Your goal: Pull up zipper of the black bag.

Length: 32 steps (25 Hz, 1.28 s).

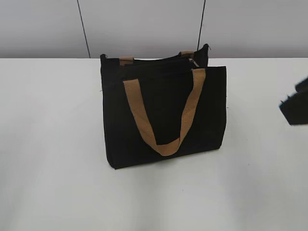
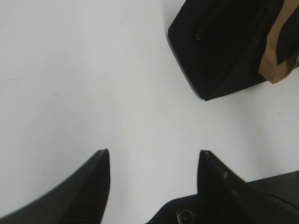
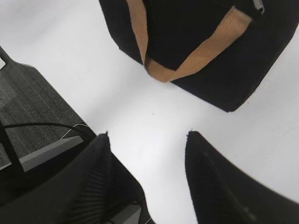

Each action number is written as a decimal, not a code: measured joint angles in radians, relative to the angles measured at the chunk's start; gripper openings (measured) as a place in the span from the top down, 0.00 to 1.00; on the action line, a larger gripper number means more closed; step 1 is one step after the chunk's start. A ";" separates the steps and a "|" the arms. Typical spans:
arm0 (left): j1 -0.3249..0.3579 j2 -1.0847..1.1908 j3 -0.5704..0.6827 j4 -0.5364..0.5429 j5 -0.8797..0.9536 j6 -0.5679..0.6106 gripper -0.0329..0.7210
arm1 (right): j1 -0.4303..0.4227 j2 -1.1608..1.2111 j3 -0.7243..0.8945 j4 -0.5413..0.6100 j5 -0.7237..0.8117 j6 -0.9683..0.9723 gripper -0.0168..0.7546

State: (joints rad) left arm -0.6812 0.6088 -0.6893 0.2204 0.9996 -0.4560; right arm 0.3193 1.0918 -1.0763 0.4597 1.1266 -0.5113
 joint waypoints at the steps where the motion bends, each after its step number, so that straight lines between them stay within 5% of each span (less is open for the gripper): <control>1: 0.000 -0.042 0.000 -0.002 0.031 0.012 0.36 | 0.000 -0.050 0.041 0.000 0.000 0.006 0.46; 6: -0.002 -0.228 0.000 -0.011 0.143 0.069 0.37 | 0.000 -0.356 0.216 -0.020 0.000 0.066 0.46; 17: -0.002 -0.521 0.113 -0.093 0.226 0.140 0.37 | 0.000 -0.934 0.425 -0.295 0.085 0.383 0.46; 32: -0.002 -0.584 0.157 -0.080 0.093 0.215 0.37 | 0.000 -1.099 0.561 -0.442 0.050 0.490 0.50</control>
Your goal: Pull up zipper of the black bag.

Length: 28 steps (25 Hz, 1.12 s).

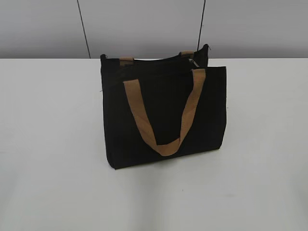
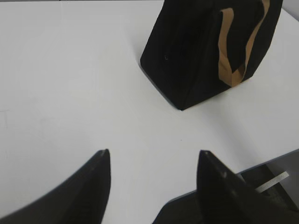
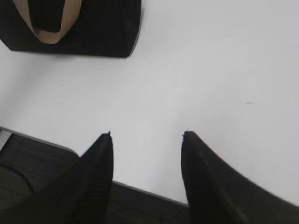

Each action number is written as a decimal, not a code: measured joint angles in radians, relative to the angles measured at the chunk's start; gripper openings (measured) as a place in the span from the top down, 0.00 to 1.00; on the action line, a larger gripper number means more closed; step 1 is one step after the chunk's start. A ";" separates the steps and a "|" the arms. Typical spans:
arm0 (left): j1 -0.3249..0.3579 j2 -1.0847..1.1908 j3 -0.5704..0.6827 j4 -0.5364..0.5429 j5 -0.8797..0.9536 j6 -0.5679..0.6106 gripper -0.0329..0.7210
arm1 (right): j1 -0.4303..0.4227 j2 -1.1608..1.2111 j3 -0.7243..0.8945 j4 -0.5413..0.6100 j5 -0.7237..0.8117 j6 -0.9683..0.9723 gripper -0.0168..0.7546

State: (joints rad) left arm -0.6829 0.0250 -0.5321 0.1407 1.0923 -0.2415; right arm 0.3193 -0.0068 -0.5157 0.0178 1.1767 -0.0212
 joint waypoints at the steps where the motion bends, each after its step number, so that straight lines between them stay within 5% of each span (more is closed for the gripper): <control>1: 0.000 0.000 0.003 -0.001 -0.007 0.001 0.37 | 0.000 0.000 0.011 -0.005 -0.026 0.000 0.50; 17: 0.007 0.000 0.003 0.001 -0.025 0.004 0.40 | 0.000 0.000 0.030 -0.008 -0.074 0.001 0.51; 28: 0.257 -0.034 0.003 0.001 -0.025 0.004 0.47 | -0.035 0.000 0.030 -0.009 -0.077 0.002 0.51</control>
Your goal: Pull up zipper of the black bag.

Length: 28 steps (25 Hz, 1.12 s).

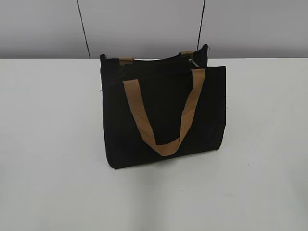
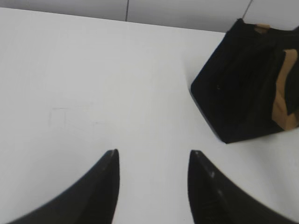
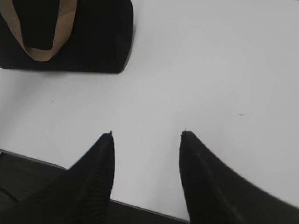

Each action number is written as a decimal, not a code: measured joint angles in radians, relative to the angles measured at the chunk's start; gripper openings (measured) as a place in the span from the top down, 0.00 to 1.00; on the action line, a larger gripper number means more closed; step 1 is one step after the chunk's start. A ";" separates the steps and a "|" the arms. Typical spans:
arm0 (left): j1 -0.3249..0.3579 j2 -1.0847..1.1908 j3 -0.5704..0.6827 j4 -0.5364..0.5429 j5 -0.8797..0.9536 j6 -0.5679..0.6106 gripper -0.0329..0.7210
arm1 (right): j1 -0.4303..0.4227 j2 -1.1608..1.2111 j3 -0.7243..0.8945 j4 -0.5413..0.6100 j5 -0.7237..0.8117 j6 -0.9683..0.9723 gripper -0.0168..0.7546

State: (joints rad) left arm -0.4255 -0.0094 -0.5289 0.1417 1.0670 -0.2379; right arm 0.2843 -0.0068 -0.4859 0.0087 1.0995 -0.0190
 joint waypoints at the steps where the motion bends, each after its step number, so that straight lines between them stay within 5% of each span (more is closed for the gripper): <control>1: 0.027 0.000 0.000 0.000 0.000 0.000 0.48 | -0.022 0.000 0.000 0.000 0.000 0.000 0.51; 14: 0.327 0.000 0.000 0.000 0.000 0.000 0.59 | -0.273 0.000 0.000 0.001 0.000 0.000 0.51; 28: 0.344 0.000 0.000 0.000 0.000 0.000 0.62 | -0.276 0.000 0.000 0.003 0.000 0.001 0.51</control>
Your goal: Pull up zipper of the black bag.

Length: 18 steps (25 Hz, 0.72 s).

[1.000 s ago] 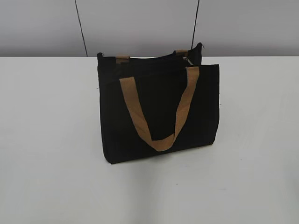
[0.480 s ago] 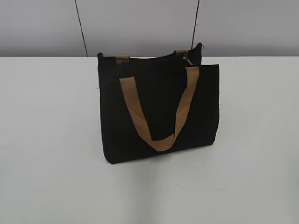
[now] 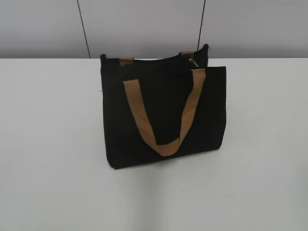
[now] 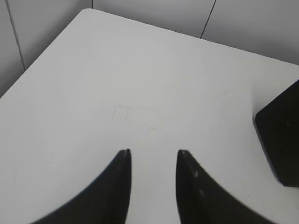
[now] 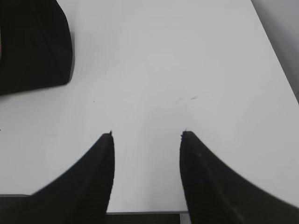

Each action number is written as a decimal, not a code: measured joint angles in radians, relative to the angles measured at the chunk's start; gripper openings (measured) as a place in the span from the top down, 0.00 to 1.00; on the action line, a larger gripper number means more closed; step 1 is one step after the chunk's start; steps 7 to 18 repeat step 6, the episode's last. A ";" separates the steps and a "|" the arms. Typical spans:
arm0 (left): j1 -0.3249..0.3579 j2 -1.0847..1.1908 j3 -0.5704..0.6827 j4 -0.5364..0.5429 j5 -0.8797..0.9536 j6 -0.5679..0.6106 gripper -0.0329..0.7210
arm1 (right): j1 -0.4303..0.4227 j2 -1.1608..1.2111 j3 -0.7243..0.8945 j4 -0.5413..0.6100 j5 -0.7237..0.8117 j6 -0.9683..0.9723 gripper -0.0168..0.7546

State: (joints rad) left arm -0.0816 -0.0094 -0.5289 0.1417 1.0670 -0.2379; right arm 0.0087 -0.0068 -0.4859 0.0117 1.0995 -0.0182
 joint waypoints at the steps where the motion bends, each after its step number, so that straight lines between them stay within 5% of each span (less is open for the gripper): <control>1: 0.000 0.000 0.000 0.000 0.000 0.000 0.63 | 0.000 0.000 0.000 0.000 0.000 0.001 0.51; 18: 0.000 0.000 0.000 0.000 0.000 0.000 0.64 | 0.000 0.000 0.000 0.000 0.000 0.001 0.51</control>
